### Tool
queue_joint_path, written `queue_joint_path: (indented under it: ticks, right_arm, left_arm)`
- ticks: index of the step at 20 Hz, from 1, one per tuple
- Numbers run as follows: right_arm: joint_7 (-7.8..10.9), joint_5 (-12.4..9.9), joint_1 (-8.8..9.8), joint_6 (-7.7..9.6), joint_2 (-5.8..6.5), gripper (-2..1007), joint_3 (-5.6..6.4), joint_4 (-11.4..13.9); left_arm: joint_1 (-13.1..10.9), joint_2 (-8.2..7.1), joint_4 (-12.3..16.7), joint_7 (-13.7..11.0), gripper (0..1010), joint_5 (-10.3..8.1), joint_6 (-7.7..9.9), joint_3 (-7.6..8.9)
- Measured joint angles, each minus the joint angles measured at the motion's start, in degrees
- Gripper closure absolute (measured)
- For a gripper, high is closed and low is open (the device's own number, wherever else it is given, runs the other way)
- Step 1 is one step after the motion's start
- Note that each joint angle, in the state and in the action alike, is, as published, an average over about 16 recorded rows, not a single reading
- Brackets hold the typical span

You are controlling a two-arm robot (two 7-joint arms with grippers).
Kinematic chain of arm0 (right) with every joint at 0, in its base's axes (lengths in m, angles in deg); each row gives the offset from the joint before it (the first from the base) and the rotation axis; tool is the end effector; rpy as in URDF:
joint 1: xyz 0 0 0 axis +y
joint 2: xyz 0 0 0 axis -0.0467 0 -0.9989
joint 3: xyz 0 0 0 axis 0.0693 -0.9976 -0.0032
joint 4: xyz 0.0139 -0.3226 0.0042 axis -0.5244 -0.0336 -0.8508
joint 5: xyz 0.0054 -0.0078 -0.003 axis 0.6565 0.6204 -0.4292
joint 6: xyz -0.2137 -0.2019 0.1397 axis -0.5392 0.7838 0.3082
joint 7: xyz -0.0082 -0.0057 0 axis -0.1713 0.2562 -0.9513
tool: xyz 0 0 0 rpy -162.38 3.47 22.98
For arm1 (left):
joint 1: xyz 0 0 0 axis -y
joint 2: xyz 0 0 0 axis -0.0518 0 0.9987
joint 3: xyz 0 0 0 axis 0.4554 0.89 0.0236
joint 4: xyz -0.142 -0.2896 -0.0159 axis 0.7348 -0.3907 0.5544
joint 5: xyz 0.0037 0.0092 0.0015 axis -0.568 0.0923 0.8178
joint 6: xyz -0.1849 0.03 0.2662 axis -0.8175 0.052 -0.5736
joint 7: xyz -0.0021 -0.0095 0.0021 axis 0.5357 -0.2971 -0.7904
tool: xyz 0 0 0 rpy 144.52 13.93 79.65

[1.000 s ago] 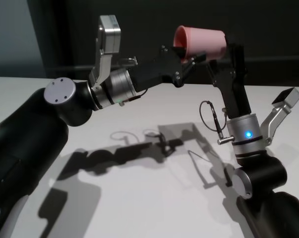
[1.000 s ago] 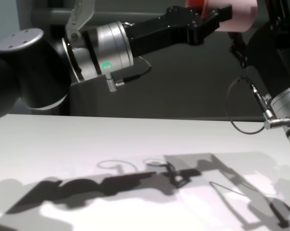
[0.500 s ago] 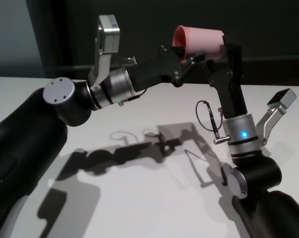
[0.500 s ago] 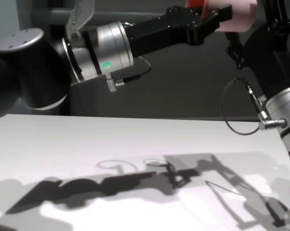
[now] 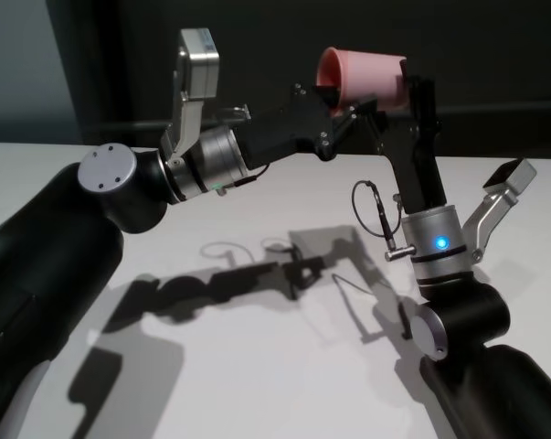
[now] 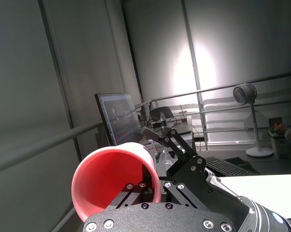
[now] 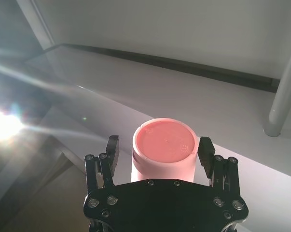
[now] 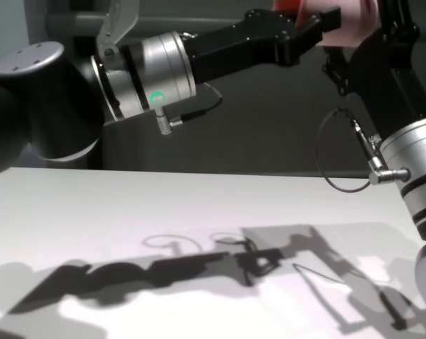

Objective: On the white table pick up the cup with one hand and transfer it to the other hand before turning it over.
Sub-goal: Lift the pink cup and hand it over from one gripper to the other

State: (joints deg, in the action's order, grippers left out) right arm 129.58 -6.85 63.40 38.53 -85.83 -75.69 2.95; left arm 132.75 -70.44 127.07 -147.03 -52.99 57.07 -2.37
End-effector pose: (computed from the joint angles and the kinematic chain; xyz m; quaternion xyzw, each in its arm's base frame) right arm 0.4616 0.0738 -0.3517 0.5873 0.4161 -0.1387 0.6802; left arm 0.5543 -0.0590 -0.2518 -0.0930 -0.1110 0.1188 0.9823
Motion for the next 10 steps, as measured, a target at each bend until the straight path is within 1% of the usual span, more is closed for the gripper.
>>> queue_joint_path:
  ticks: [5, 10]
  right_arm:
    - [-0.02, -0.24, -0.18, -0.47, 0.2, 3, -0.58, -0.04]
    - [-0.06, -0.37, -0.2, -0.84, 0.41, 8, -0.92, 0.03]
  left_arm:
    - [0.0, 0.0, 0.0, 0.0, 954, 0.0, 0.0, 0.0]
    - [0.0, 0.0, 0.0, 0.0, 954, 0.0, 0.0, 0.0]
